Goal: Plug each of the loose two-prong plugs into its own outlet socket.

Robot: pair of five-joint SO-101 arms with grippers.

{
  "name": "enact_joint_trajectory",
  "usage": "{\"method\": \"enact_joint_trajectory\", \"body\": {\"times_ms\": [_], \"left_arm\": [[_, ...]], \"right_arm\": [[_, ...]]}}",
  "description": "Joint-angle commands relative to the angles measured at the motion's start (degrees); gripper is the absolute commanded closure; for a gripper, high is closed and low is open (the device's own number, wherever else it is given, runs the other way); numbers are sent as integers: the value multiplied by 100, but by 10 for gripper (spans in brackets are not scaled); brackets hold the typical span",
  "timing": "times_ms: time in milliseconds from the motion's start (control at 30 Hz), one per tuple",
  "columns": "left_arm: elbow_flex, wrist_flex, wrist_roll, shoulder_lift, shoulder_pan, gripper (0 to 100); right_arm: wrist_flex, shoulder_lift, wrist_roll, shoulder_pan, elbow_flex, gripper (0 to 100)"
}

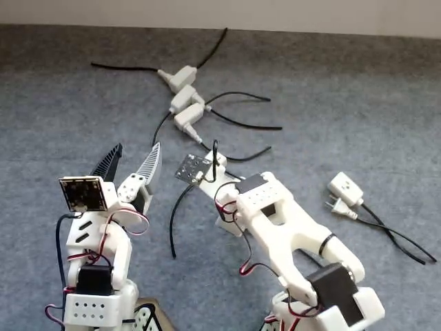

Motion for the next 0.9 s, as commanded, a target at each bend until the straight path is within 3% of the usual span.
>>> {"method": "enact_joint_trajectory", "body": {"times_ms": [0,867], "left_arm": [[101,-105,26,-48,92,726],[101,-105,26,-48,92,726]], "right_arm": [[-92,171,53,75,-31,883],[453,268,18,418,-31,910]]}}
